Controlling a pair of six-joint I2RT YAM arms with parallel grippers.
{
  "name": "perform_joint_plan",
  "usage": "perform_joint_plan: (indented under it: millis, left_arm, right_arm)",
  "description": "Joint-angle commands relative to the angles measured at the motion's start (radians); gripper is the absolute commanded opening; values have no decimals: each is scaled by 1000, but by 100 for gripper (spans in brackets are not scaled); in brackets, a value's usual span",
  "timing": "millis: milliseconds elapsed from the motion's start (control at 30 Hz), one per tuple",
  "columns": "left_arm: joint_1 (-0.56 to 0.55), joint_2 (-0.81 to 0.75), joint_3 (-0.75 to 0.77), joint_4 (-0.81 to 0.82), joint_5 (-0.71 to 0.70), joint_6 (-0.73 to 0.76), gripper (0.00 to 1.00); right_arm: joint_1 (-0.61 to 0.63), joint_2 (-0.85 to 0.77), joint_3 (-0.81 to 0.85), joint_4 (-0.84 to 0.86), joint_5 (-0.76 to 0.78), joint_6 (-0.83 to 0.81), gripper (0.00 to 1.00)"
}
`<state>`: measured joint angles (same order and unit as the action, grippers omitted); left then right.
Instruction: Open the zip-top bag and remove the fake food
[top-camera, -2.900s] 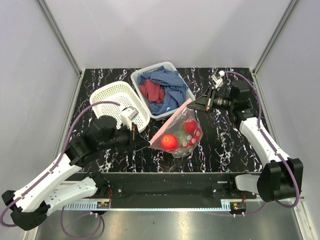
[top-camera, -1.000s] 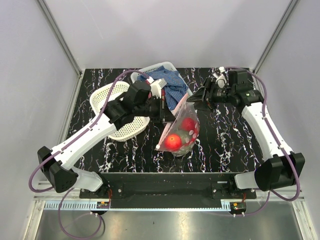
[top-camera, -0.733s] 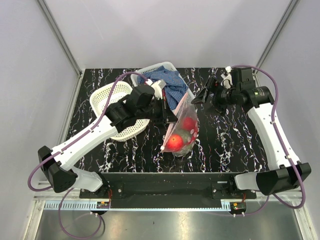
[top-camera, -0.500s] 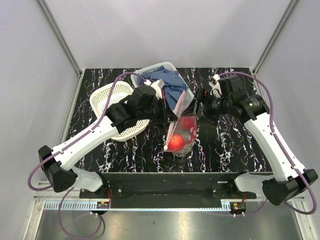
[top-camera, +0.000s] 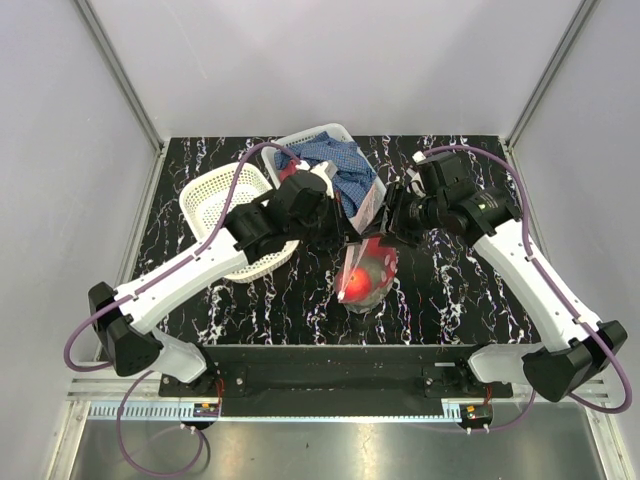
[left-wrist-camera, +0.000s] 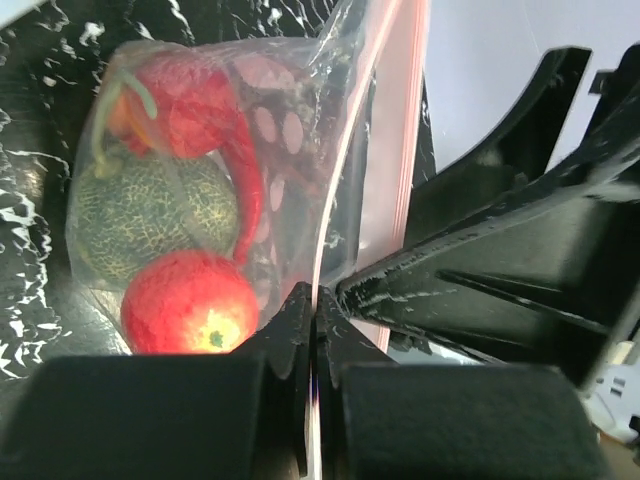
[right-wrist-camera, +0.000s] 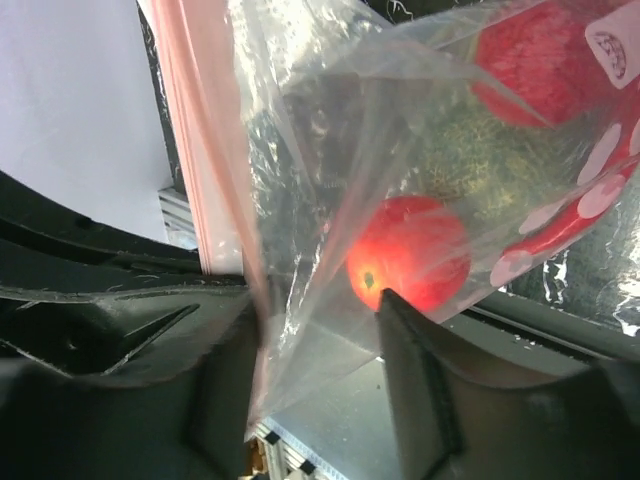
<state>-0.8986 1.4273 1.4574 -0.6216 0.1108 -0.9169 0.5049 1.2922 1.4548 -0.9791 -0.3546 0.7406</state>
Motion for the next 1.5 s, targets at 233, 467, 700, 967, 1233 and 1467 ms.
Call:
perform_joint_plan:
  millis: [233,467,700,967,1233,1467]
  left_arm:
    - [-6,-28,102,-44,-157,105,0]
    - [7,-51,158,-207,-390,179,0]
    - [41,-80,97,-219,-326,214,0]
    - [41,-97,63,-178,-209,253,0]
    - [41,-85,242,-205,-70,356,52]
    - [-23,-8,360,-211,-20,306,38]
  right_arm:
    - [11,-36,-2,-29,136,-76,0]
    - [9,-94,70,-252,388,-236,0]
    - [9,-151,116,-288,381,-303,0]
    - [11,-110,108,-141,125,-287,0]
    - [17,-11,173,-99,19,-274,0]
    - [20,-16,170,-105,-20,-267,0]
